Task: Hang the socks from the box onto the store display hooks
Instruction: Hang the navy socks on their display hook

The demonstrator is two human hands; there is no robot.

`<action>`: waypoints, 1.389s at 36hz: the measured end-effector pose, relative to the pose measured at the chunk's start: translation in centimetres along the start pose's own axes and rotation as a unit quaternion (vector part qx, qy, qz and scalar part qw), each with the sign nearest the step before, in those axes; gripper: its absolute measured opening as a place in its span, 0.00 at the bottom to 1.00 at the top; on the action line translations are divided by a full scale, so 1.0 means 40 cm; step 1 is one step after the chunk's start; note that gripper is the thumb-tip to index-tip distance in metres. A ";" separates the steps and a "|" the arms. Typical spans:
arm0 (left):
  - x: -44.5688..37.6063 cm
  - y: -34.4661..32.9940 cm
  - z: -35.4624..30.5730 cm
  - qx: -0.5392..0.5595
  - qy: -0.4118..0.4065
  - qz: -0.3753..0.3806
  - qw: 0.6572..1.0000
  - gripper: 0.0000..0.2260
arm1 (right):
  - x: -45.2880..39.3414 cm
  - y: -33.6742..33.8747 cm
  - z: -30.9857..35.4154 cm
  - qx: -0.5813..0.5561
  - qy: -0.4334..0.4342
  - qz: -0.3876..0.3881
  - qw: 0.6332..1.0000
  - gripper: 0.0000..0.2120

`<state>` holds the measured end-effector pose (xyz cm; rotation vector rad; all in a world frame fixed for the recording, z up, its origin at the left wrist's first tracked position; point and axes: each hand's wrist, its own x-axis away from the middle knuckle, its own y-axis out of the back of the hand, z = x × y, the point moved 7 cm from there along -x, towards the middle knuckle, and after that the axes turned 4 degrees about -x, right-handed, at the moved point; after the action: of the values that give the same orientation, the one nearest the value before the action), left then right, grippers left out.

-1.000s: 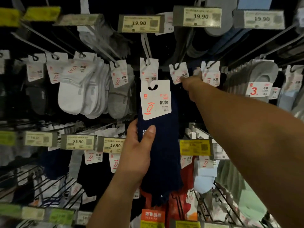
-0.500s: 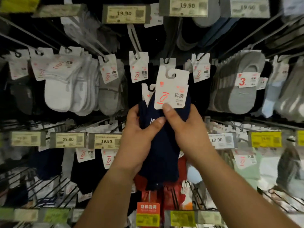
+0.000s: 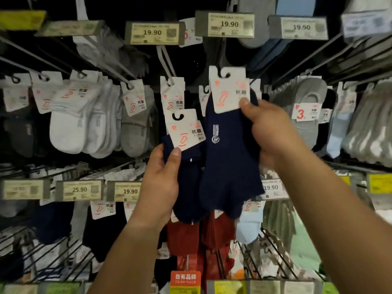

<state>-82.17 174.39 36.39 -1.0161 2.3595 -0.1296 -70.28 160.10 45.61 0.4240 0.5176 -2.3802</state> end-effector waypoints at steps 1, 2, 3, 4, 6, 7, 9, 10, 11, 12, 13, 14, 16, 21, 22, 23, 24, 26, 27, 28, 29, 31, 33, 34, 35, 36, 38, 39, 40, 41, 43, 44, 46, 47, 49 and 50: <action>0.001 0.003 -0.002 -0.001 -0.002 0.000 1.000 0.11 | -0.010 -0.006 0.027 0.009 0.016 0.008 1.000 0.09; 0.002 0.006 -0.002 -0.004 -0.004 0.001 1.000 0.11 | -0.021 -0.010 0.051 0.018 0.034 0.012 0.999 0.08; 0.003 0.008 -0.004 -0.008 -0.005 0.001 1.000 0.11 | -0.032 -0.015 0.074 0.027 0.049 0.012 0.998 0.08; 0.002 0.011 -0.004 -0.011 -0.003 -0.001 1.000 0.11 | -0.044 -0.018 0.092 0.037 0.061 0.009 0.997 0.08; 0.002 0.016 -0.004 -0.014 0.001 -0.005 1.000 0.11 | -0.065 -0.025 0.116 0.058 0.076 0.008 0.995 0.09; 0.003 0.018 -0.006 -0.017 0.001 -0.006 1.000 0.11 | -0.074 -0.029 0.121 0.070 0.077 0.008 0.995 0.08; 0.004 0.023 -0.007 -0.024 0.002 -0.012 1.000 0.10 | -0.093 -0.033 0.122 0.092 0.075 0.006 0.993 0.07; 0.005 0.026 -0.008 -0.026 0.002 -0.016 1.000 0.10 | -0.103 -0.034 0.120 0.102 0.074 0.003 0.992 0.07; 0.007 0.027 -0.009 -0.026 0.003 -0.019 0.999 0.10 | -0.111 -0.035 0.118 0.111 0.073 -0.001 0.991 0.08; 0.008 0.029 -0.009 -0.026 0.004 -0.020 0.999 0.11 | -0.118 -0.034 0.115 0.115 0.073 -0.006 0.991 0.10; 0.010 0.031 -0.010 -0.027 0.006 -0.023 0.999 0.11 | -0.123 -0.031 0.108 0.115 0.070 -0.010 0.991 0.10; 0.011 0.035 -0.010 -0.029 0.006 -0.025 0.999 0.11 | -0.125 -0.027 0.099 0.114 0.066 -0.012 0.991 0.09; 0.014 0.042 -0.013 -0.037 0.001 -0.025 0.999 0.11 | -0.127 -0.016 0.075 0.114 0.061 -0.011 0.992 0.08; 0.015 0.060 -0.014 -0.052 -0.005 -0.031 0.998 0.10 | -0.177 0.002 0.042 0.154 0.055 -0.036 0.986 0.07; 0.013 0.062 -0.014 -0.051 -0.003 -0.033 0.998 0.09 | -0.199 -0.001 0.041 0.170 0.055 -0.044 0.983 0.07; 0.012 0.066 -0.014 -0.052 -0.001 -0.036 0.998 0.10 | -0.222 -0.007 0.039 0.187 0.054 -0.054 0.979 0.07; 0.011 0.069 -0.014 -0.052 0.001 -0.041 0.998 0.10 | -0.248 -0.014 0.035 0.204 0.053 -0.061 0.976 0.09; 0.011 0.074 -0.018 -0.052 0.000 -0.046 0.998 0.12 | -0.301 -0.027 0.007 0.244 0.030 -0.065 0.967 0.16; 0.011 0.076 -0.019 -0.051 -0.002 -0.048 0.998 0.13 | -0.323 -0.031 -0.015 0.275 0.008 -0.063 0.959 0.18; 0.012 0.077 -0.020 -0.050 -0.003 -0.048 0.998 0.12 | -0.343 -0.034 -0.036 0.308 -0.012 -0.057 0.950 0.19; 0.012 0.075 -0.019 -0.051 -0.004 -0.047 0.998 0.12 | -0.363 -0.033 -0.060 0.334 -0.031 -0.048 0.941 0.19; 0.014 0.067 -0.023 -0.052 -0.004 -0.044 0.998 0.13 | -0.386 -0.026 -0.089 0.375 -0.055 -0.036 0.925 0.19; 0.012 0.060 -0.029 -0.051 -0.006 -0.042 0.998 0.13 | -0.410 -0.017 -0.105 0.412 -0.067 -0.034 0.908 0.20; 0.009 0.059 -0.030 -0.051 -0.007 -0.041 0.998 0.13 | -0.415 -0.016 -0.110 0.427 -0.070 -0.030 0.901 0.20; 0.006 0.058 -0.031 -0.053 -0.008 -0.040 0.998 0.13 | -0.415 -0.019 -0.117 0.436 -0.072 -0.023 0.897 0.19; 0.003 0.058 -0.031 -0.052 -0.009 -0.039 0.998 0.13 | -0.409 -0.023 -0.117 0.450 -0.061 -0.023 0.891 0.19; -0.004 0.056 -0.030 -0.049 -0.012 -0.034 0.998 0.11 | -0.386 -0.022 -0.104 0.460 -0.043 -0.044 0.886 0.19; -0.008 0.053 -0.029 -0.051 -0.015 -0.028 0.998 0.11 | -0.362 -0.024 -0.084 0.463 -0.018 -0.061 0.884 0.19; -0.012 0.048 -0.029 -0.051 -0.015 -0.021 0.998 0.10 | -0.325 -0.030 -0.060 0.458 0.025 -0.072 0.885 0.19; -0.018 0.042 -0.029 -0.052 -0.017 -0.016 0.998 0.10 | -0.283 -0.033 -0.047 0.433 0.061 -0.078 0.896 0.18; -0.032 0.023 -0.033 -0.046 -0.024 -0.004 0.999 0.11 | -0.175 -0.040 -0.045 0.317 0.095 -0.062 0.942 0.20; -0.039 0.008 -0.037 -0.043 -0.026 0.006 0.999 0.11 | -0.120 -0.049 -0.061 0.252 0.072 -0.031 0.965 0.21; -0.053 -0.033 -0.052 -0.039 -0.037 0.035 0.998 0.11 | -0.032 -0.072 -0.102 0.175 0.018 0.043 0.984 0.22; -0.061 -0.055 -0.061 -0.041 -0.045 0.049 0.997 0.11 | -0.010 -0.073 -0.107 0.156 0.026 0.048 0.986 0.21; -0.076 -0.102 -0.085 -0.061 -0.067 0.069 0.994 0.11 | -0.002 -0.057 -0.083 0.118 0.087 0.007 0.989 0.15; -0.082 -0.125 -0.100 -0.088 -0.089 0.076 0.989 0.11 | -0.008 -0.045 -0.063 0.107 0.114 -0.017 0.988 0.12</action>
<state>-79.30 172.62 42.73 -0.8826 2.3040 0.2223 -70.82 162.70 44.00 0.7956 0.3710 -2.4431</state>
